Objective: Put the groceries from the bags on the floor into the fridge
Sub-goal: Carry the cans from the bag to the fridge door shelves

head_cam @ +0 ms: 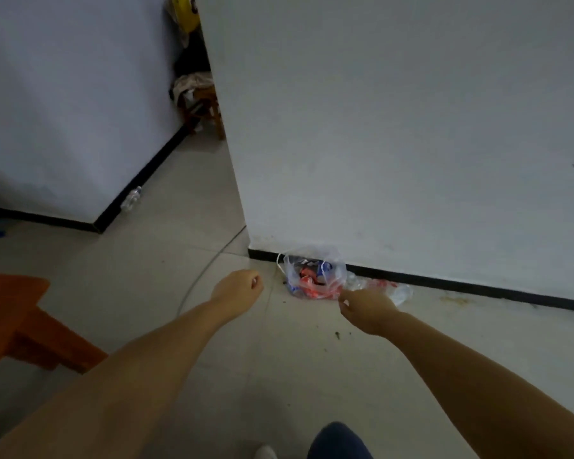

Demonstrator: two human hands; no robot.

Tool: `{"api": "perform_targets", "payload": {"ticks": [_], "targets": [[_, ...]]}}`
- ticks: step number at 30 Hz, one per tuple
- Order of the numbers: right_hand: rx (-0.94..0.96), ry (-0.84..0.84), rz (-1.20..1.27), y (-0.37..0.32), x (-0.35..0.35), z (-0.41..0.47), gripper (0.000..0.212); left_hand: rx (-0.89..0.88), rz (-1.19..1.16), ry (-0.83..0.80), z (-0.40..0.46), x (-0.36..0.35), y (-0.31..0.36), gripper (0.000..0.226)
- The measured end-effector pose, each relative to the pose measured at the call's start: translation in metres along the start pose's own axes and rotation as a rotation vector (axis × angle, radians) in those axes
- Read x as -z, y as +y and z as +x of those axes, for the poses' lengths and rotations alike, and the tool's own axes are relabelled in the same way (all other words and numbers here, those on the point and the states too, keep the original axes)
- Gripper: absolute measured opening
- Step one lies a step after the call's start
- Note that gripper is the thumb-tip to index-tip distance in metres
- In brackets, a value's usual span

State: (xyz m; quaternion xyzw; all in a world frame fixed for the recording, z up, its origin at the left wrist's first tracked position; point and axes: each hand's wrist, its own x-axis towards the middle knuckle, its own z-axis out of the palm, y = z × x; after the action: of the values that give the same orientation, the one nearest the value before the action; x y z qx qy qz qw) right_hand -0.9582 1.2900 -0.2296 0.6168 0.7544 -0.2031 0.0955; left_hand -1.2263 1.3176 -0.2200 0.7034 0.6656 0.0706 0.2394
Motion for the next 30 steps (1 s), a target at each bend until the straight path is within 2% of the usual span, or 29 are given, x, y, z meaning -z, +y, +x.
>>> {"api": "perform_targets", "payload": {"ticks": [7, 11, 13, 18, 23, 26, 30], "targets": [[-0.088, -0.079, 0.079, 0.052, 0.008, 0.114, 0.033, -0.159, 0.064, -0.209, 0.13, -0.037, 0.025, 0.038], [-0.12, -0.118, 0.135, 0.085, 0.001, 0.192, 0.033, -0.119, 0.034, -0.273, 0.206, -0.068, 0.014, 0.033], [-0.141, -0.145, 0.177, 0.096, -0.018, 0.226, 0.033, -0.085, 0.045, -0.304, 0.239, -0.091, 0.0, 0.024], [-0.158, -0.248, 0.248, 0.117, -0.097, 0.317, 0.031, -0.084, 0.048, -0.46, 0.321, -0.176, -0.043, 0.025], [-0.16, -0.166, 0.286, 0.142, -0.207, 0.431, 0.027, -0.236, 0.077, -0.511, 0.424, -0.292, -0.09, 0.026], [-0.094, -0.103, 0.184, 0.164, -0.273, 0.503, 0.028, -0.342, 0.118, -0.5, 0.485, -0.374, -0.117, 0.027], [-0.007, -0.002, -0.091, 0.198, -0.353, 0.589, 0.041, -0.577, 0.355, -0.41, 0.557, -0.476, -0.155, 0.029]]}}
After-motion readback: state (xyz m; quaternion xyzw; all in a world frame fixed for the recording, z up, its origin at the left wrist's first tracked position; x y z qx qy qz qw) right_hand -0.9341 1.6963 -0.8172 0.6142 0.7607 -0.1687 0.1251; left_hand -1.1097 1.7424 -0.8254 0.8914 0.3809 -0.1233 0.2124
